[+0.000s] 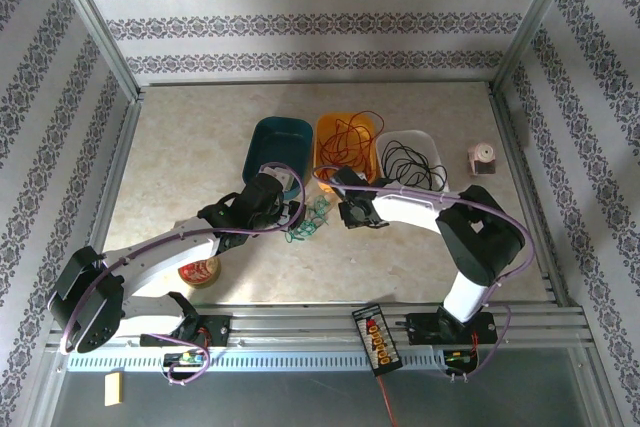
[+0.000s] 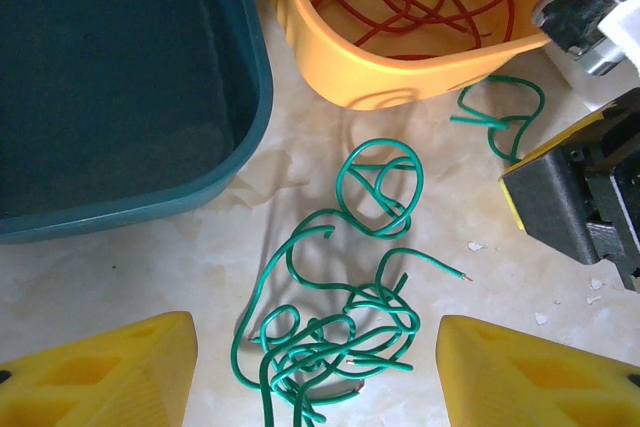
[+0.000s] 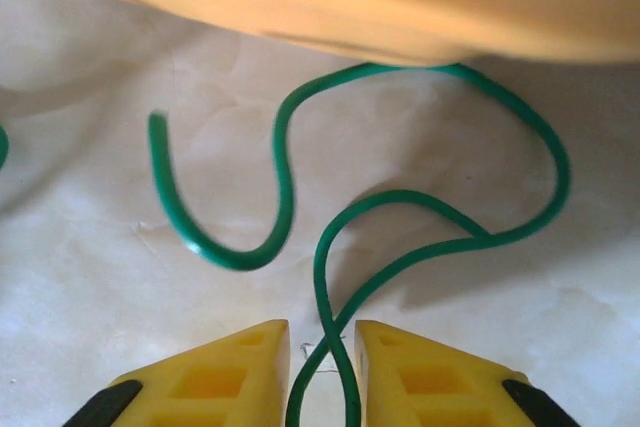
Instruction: Untangle the cables
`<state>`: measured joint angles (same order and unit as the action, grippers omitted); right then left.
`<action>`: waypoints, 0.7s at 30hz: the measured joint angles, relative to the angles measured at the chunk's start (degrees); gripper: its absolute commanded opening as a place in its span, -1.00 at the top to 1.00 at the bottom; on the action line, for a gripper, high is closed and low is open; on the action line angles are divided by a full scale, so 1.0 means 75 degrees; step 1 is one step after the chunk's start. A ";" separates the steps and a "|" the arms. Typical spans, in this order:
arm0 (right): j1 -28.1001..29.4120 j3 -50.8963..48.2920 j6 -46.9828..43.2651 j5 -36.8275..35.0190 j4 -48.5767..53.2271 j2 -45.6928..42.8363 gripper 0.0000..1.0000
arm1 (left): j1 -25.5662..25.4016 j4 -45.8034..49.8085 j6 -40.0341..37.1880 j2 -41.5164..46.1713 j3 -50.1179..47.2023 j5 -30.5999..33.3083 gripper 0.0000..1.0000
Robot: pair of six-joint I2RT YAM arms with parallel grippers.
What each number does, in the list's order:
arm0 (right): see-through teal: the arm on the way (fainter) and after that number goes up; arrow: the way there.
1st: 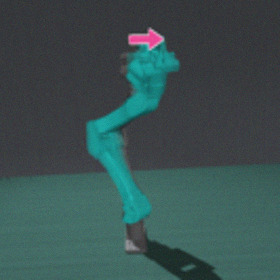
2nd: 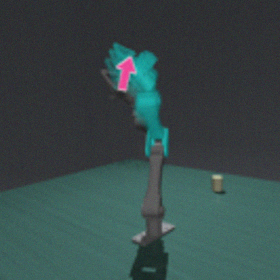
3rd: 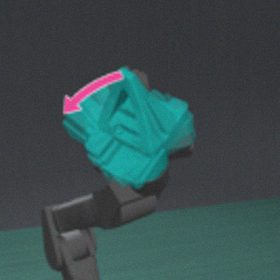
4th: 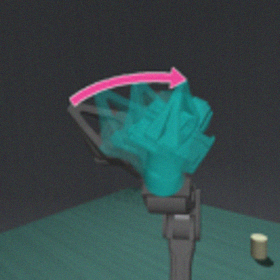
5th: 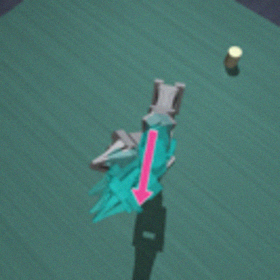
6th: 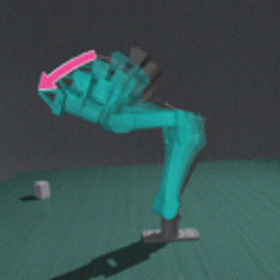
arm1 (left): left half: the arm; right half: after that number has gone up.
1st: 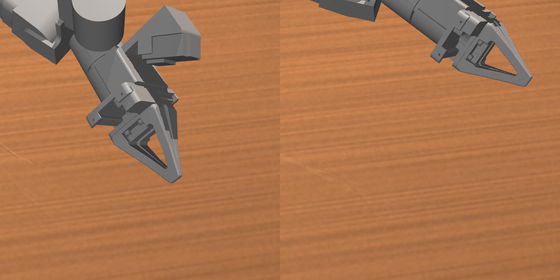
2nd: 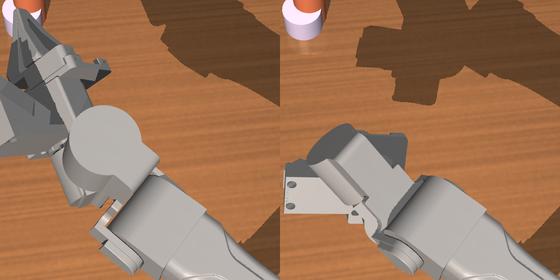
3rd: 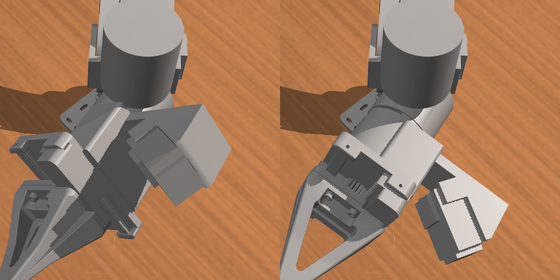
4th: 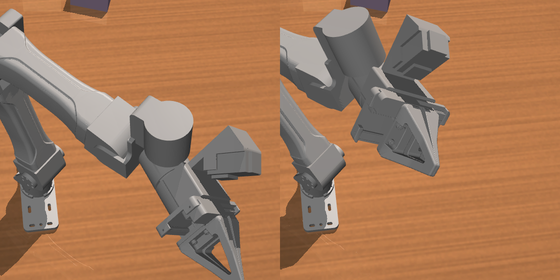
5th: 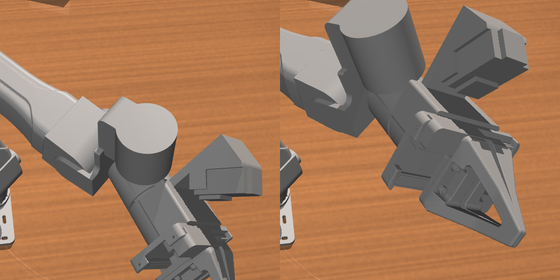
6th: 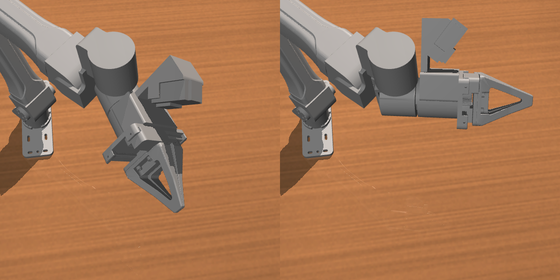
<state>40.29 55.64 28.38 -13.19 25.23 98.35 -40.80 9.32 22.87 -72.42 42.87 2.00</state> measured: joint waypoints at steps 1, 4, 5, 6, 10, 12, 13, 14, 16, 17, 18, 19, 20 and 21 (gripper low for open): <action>0.0000 0.0000 0.0006 -0.0038 -0.0009 -0.0052 0.41 | 0.0000 -0.0003 -0.0003 0.0000 0.0000 0.0000 -0.29; -0.0003 0.0003 0.0003 -0.0128 -0.0029 -0.0160 0.32 | 0.0000 -0.0058 -0.0009 -0.0006 0.0000 -0.0003 -0.28; -0.0003 0.0003 0.0000 -0.0137 -0.0032 -0.0160 0.32 | 0.0000 -0.0099 -0.0009 -0.0009 0.0000 -0.0006 -0.28; -0.0006 0.0003 0.0003 -0.0137 -0.0023 -0.0154 0.32 | 0.0000 -0.0125 -0.0009 -0.0017 0.0000 -0.0012 -0.28; -0.0055 0.0003 0.0035 -0.0140 -0.0023 -0.0125 0.49 | 0.0000 -0.0149 -0.0009 -0.0029 0.0000 -0.0032 -0.28; -0.0076 0.0003 0.0041 -0.0146 -0.0026 -0.0090 0.71 | 0.0000 -0.0160 -0.0012 -0.0029 0.0000 -0.0032 -0.29; -0.0096 0.0000 0.0058 -0.0134 -0.0026 -0.0082 0.79 | 0.0000 -0.0163 -0.0012 -0.0029 0.0000 -0.0032 -0.29; -0.0111 -0.0012 0.0064 -0.0131 -0.0041 -0.0085 0.87 | 0.0000 -0.0166 -0.0012 -0.0029 0.0000 -0.0035 -0.30; -0.0157 -0.0102 0.0082 -0.0108 -0.0122 -0.0149 0.99 | 0.0000 -0.0166 -0.0015 -0.0029 0.0000 -0.0035 -0.30; -0.0160 -0.0216 0.0026 -0.0047 -0.0184 -0.0256 1.00 | 0.0000 -0.0166 -0.0015 -0.0029 0.0000 -0.0044 -0.31; -0.0160 -0.0379 0.0003 0.0061 -0.0256 -0.0452 1.00 | 0.0000 -0.0166 -0.0017 -0.0029 0.0012 -0.0061 -0.31; -0.0184 -0.0562 -0.0029 0.0195 -0.0283 -0.0697 1.00 | 0.0000 -0.0172 -0.0015 -0.0029 0.0020 -0.0064 -0.31; -0.0195 -0.0761 -0.0073 0.0350 -0.0318 -0.1026 1.00 | 0.0000 -0.0175 -0.0015 -0.0029 0.0038 -0.0058 -0.33; -0.0198 -0.0968 -0.0149 0.0527 -0.0332 -0.1443 1.00 | 0.0000 -0.0216 -0.0015 -0.0029 0.0052 -0.0050 -0.35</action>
<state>38.81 48.38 27.27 -9.23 22.74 87.53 -40.80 7.70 22.76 -72.64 43.27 1.63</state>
